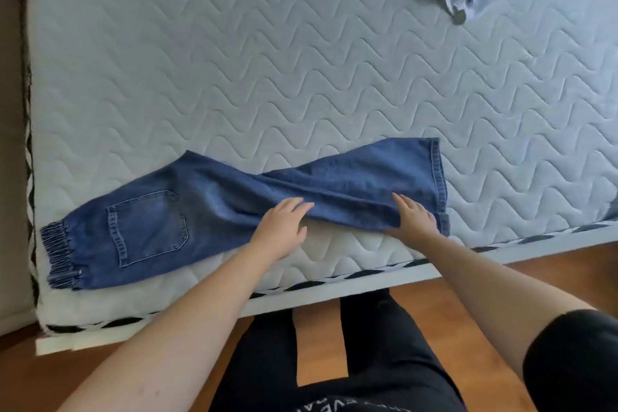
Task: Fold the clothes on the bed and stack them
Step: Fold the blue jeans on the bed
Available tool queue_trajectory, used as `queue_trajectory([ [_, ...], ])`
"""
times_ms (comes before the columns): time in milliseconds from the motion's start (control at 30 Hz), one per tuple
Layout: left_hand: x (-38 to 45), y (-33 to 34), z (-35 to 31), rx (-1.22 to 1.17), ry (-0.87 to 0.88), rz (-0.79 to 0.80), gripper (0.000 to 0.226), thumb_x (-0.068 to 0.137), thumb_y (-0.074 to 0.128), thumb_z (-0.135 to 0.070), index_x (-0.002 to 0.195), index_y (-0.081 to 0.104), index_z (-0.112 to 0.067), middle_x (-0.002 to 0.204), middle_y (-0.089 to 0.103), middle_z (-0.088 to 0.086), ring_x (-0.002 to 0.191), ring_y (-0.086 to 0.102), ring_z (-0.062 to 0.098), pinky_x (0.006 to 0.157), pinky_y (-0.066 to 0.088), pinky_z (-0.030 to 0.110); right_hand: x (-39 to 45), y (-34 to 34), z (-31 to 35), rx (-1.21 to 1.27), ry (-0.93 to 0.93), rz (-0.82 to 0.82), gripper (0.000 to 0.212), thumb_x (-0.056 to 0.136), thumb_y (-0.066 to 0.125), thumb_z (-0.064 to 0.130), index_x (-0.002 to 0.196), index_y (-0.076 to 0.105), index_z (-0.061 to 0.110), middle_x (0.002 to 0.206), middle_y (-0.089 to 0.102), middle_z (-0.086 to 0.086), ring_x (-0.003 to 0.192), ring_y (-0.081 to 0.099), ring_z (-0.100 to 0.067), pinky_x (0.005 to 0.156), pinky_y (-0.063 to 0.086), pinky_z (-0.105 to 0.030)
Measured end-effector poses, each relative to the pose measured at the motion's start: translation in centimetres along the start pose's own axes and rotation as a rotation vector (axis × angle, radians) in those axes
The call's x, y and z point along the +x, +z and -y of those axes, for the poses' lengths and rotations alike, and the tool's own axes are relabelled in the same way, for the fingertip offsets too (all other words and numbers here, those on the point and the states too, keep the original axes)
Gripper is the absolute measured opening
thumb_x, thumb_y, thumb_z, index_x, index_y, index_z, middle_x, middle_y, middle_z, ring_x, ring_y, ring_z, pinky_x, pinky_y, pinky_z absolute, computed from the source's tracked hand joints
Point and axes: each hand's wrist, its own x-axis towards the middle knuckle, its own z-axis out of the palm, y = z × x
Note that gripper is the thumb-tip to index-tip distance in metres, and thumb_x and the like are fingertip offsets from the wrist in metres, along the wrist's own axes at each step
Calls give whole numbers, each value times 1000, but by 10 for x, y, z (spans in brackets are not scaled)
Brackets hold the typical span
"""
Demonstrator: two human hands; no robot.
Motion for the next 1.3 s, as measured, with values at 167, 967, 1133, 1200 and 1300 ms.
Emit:
queue_trajectory([
  [167, 39, 31, -49, 59, 1, 99, 57, 97, 49, -25, 152, 33, -24, 160, 26, 1, 147, 21, 18, 116, 25, 36, 6, 14, -56, -47, 47, 108, 106, 83, 72, 34, 155, -6, 34, 164, -5, 7, 150, 5, -23, 119, 15, -50],
  [967, 81, 55, -105, 87, -35, 167, 97, 86, 70, -42, 156, 4, -35, 164, 8, -3, 149, 11, 21, 116, 27, 44, 21, -13, -61, 314, -132, -285, 17, 92, 48, 17, 106, 58, 20, 92, 61, 4, 84, 56, -21, 75, 40, -33],
  [1133, 69, 45, -97, 9, -25, 165, 107, 79, 75, -47, 154, -1, -42, 164, 7, -3, 148, 14, 22, 114, 30, 47, -9, -21, -13, 1144, -48, 46, 24, 89, 47, 12, 88, 62, 30, 72, 66, 11, 69, 60, -7, 58, 47, -19],
  [1200, 60, 38, -87, -117, -50, 139, 98, 81, 75, -43, 154, 10, -43, 162, 15, -4, 146, 22, 22, 114, 33, 46, -18, -22, 12, 1280, -52, 125, 22, 88, 48, 9, 91, 66, 23, 76, 69, 3, 76, 63, -13, 67, 50, -27],
  [1300, 45, 27, -67, -434, -126, 67, 65, 82, 75, -31, 139, 45, -35, 141, 49, -6, 128, 49, 15, 104, 44, 37, -35, -22, 56, 1337, -119, 193, 17, 80, 54, 13, 92, 66, 15, 70, 67, -6, 66, 61, -20, 59, 50, -30],
])
